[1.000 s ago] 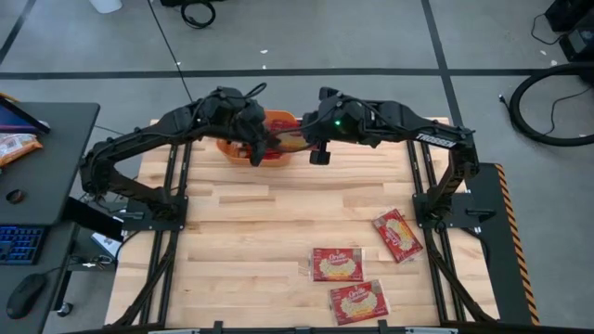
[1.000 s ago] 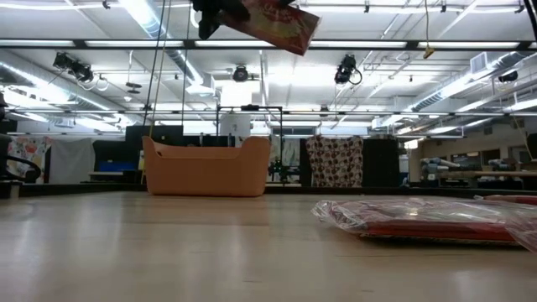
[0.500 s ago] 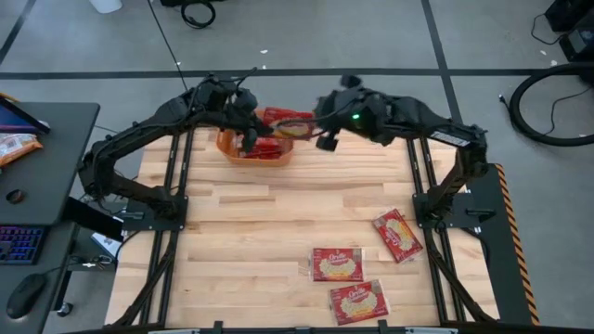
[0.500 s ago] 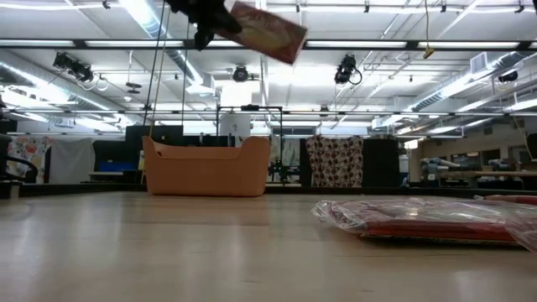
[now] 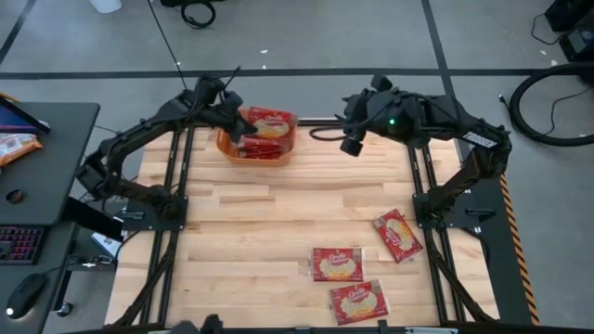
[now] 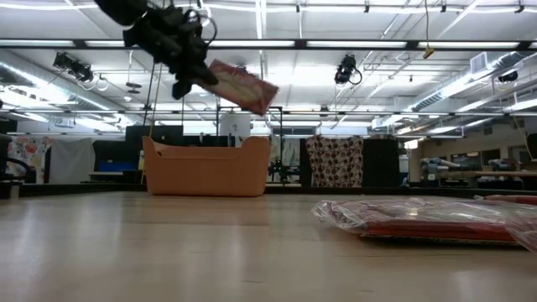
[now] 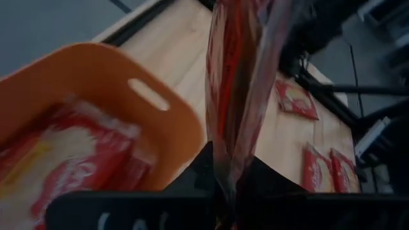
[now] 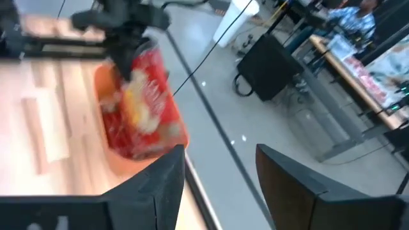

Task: Sort popcorn bags into baskets
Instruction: Put the red popcorn bag into the orange bin

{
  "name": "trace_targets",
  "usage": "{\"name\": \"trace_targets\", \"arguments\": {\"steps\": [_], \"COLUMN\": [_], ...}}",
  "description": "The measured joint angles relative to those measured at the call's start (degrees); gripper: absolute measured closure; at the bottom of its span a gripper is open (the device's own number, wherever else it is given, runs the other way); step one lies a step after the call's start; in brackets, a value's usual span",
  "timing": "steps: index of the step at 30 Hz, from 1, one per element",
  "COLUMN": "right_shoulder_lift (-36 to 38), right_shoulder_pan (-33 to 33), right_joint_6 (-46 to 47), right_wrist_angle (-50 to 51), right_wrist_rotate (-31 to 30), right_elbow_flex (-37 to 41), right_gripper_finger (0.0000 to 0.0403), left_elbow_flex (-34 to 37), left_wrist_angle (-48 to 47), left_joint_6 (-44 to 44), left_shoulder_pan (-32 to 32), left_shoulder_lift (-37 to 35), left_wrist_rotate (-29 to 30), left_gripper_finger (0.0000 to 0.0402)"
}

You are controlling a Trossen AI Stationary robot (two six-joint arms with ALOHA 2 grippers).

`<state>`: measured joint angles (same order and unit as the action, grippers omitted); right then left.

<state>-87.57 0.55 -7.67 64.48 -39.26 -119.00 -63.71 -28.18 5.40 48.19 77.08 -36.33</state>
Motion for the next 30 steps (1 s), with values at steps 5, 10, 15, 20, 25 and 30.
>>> {"name": "trace_targets", "arguments": {"steps": [5,10,15,20,25,30], "right_shoulder_lift": [-0.8,-1.8,-2.8,-3.2,-3.2,-3.2], "right_shoulder_pan": [-1.5,-3.2,-4.3,-4.7,-4.9,-4.4], "right_joint_6": [3.0,4.7,4.7,4.7,6.1,8.8], "right_wrist_angle": [3.3,2.9,2.7,2.4,2.3,5.7], "right_wrist_rotate": [1.4,2.7,2.9,3.0,3.4,9.5], "right_elbow_flex": [0.1,0.2,0.2,0.2,0.2,0.2], "right_gripper_finger": [0.0207,0.0208,0.0208,0.0208,0.0208,0.0208], "left_elbow_flex": [6.7,14.3,17.9,17.9,16.2,12.0], "left_wrist_angle": [5.1,10.5,14.5,15.2,14.7,13.0], "left_joint_6": [2.3,9.0,21.3,23.9,24.0,21.7], "left_shoulder_pan": [6.9,11.2,13.3,13.0,12.9,12.5], "left_shoulder_lift": [0.0,1.1,3.3,3.5,1.5,-2.7], "left_wrist_rotate": [-3.5,-2.0,-0.5,-0.1,5.0,15.5], "left_gripper_finger": [0.0377,0.0377,0.0358,0.0283,0.0224,0.0214]}}
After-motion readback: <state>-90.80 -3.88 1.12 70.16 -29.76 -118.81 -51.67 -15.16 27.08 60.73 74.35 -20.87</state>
